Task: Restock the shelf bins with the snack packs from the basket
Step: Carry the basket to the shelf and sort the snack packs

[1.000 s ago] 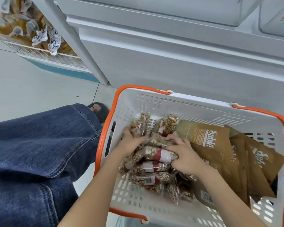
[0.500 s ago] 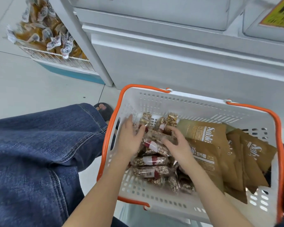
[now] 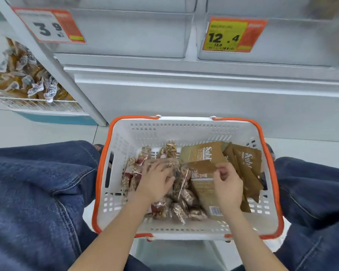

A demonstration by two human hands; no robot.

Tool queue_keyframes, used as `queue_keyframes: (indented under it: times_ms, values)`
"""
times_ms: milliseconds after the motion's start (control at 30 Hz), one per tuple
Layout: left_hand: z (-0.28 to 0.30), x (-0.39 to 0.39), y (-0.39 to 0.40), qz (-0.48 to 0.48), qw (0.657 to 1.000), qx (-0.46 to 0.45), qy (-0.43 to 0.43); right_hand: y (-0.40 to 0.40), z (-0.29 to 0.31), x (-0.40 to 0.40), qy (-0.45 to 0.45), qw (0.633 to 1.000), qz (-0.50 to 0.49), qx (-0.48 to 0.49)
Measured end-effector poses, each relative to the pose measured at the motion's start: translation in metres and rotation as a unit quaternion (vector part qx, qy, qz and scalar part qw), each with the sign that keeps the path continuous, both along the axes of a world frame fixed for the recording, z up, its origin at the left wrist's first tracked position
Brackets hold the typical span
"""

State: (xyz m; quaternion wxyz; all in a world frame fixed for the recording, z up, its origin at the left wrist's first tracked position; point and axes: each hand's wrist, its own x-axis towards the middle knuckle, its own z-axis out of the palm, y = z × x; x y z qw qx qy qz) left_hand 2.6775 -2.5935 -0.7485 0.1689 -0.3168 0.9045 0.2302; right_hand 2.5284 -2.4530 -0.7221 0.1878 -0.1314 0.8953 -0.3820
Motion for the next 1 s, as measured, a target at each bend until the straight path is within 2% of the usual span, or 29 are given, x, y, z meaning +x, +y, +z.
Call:
queue_keyframes:
  times_ms: [67, 133, 200, 267, 300, 400, 467, 500, 567, 633, 700, 767, 833, 933, 1000]
  values:
    - [0.003, -0.014, 0.020, -0.038, 0.999, 0.021, 0.006, 0.023, -0.008, -0.007, 0.020, 0.997, -0.060, 0.035]
    - [0.008, -0.025, 0.038, -0.074, 0.997, 0.025, 0.014, 0.031, -0.016, -0.009, -0.023, 0.999, -0.036, 0.033]
    - [0.008, -0.030, 0.047, -0.091, 0.996, 0.021, 0.010, 0.023, -0.017, -0.006, -0.049, 0.995, 0.063, 0.057]
    - [0.006, -0.027, 0.047, -0.079, 0.997, 0.026, -0.002, 0.014, -0.017, -0.002, -0.007, 0.973, 0.182, 0.143]
    - [0.005, -0.025, 0.045, -0.063, 0.998, 0.026, -0.001, 0.011, -0.018, 0.000, 0.023, 0.962, 0.207, 0.178]
    - [0.015, -0.025, 0.040, 0.057, 0.992, 0.098, 0.051, 0.005, -0.015, 0.009, 0.061, 0.948, 0.218, 0.222]
    - [0.030, -0.034, 0.043, 0.167, 0.951, 0.240, 0.101, -0.001, -0.010, 0.024, 0.077, 0.939, 0.248, 0.226]
    - [0.036, -0.038, 0.046, 0.206, 0.928, 0.281, 0.134, -0.005, -0.005, 0.033, 0.083, 0.936, 0.266, 0.216]
    - [0.040, -0.041, 0.048, 0.281, 0.905, 0.262, 0.185, -0.010, 0.004, 0.048, 0.091, 0.934, 0.304, 0.163]
    - [0.036, -0.034, 0.041, 0.337, 0.906, 0.179, 0.182, -0.012, 0.007, 0.050, 0.059, 0.934, 0.337, 0.105]
    - [0.031, -0.022, 0.033, 0.352, 0.912, 0.137, 0.160, -0.012, 0.007, 0.040, -0.011, 0.955, 0.287, 0.077]
    - [0.032, -0.017, 0.027, 0.356, 0.908, 0.131, 0.179, -0.010, -0.003, 0.019, 0.008, 0.983, 0.172, 0.069]
    - [0.036, -0.019, 0.026, 0.360, 0.898, 0.141, 0.211, -0.007, -0.015, -0.003, 0.011, 0.990, 0.092, 0.109]
    - [0.042, -0.024, 0.027, 0.355, 0.897, 0.131, 0.227, -0.008, -0.027, -0.014, -0.113, 0.983, 0.072, 0.123]
    - [0.046, -0.022, 0.025, 0.344, 0.900, 0.102, 0.246, -0.012, -0.027, -0.012, -0.127, 0.984, 0.071, 0.104]
